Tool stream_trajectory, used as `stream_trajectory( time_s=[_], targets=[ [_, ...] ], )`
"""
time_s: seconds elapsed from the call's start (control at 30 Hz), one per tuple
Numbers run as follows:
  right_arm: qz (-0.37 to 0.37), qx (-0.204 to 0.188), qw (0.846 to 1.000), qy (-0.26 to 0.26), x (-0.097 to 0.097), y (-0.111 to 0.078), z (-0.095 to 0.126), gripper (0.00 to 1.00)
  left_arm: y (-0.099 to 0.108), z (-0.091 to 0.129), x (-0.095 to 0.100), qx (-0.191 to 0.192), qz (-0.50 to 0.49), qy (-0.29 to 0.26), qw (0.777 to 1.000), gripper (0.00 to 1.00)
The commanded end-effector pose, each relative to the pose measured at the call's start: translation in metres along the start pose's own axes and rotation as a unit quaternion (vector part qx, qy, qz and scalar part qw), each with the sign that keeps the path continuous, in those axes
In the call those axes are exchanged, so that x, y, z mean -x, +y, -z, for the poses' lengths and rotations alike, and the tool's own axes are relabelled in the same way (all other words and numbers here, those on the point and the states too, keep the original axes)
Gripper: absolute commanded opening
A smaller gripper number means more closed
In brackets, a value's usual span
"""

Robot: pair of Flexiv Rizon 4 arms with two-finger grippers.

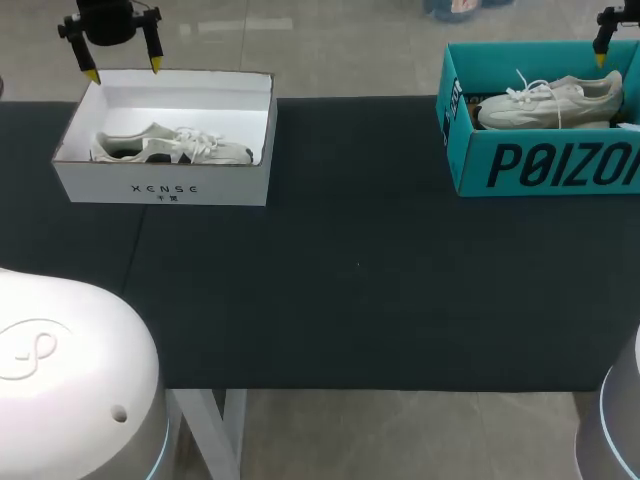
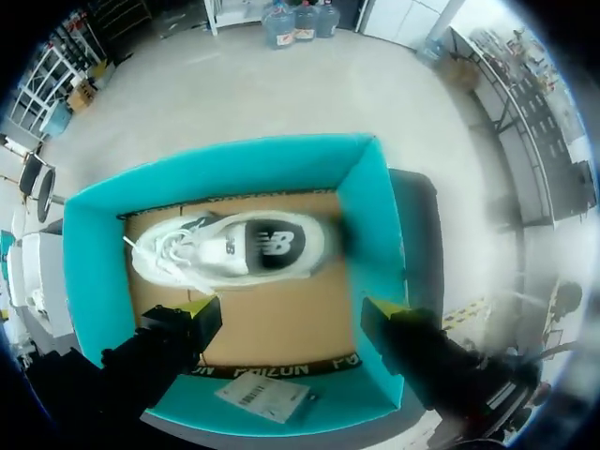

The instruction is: Take the shoe out of the shoebox, open the shoe tongue, remove and reinsert the insole, then place the shoe into the shoebox

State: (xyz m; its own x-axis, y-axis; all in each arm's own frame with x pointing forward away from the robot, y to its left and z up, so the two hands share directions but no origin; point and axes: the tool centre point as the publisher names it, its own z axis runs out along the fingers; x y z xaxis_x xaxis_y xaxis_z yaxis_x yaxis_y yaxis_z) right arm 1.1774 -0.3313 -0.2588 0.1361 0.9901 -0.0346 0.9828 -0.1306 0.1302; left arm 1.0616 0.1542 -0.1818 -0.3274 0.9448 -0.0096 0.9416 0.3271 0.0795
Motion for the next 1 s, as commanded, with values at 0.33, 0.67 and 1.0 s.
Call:
stream_trajectory(
  time_s=[0.33,0.67,1.0],
  targets=[
    [-0.01,-0.052,0.999,-0.015,0.01,0.033,-0.041,0.62,0.0,0.001,0.0,0.0,0.0,0.001,1.0,1.0],
    [-0.004,-0.076,0.997,-0.029,0.016,0.034,-0.063,0.64,0.0,0.001,0.0,0.0,0.0,0.001,1.0,1.0],
    [-0.005,-0.079,0.996,-0.032,0.017,0.044,-0.076,0.61,0.0,0.001,0.0,0.0,0.0,0.001,1.0,1.0]
  ],
)
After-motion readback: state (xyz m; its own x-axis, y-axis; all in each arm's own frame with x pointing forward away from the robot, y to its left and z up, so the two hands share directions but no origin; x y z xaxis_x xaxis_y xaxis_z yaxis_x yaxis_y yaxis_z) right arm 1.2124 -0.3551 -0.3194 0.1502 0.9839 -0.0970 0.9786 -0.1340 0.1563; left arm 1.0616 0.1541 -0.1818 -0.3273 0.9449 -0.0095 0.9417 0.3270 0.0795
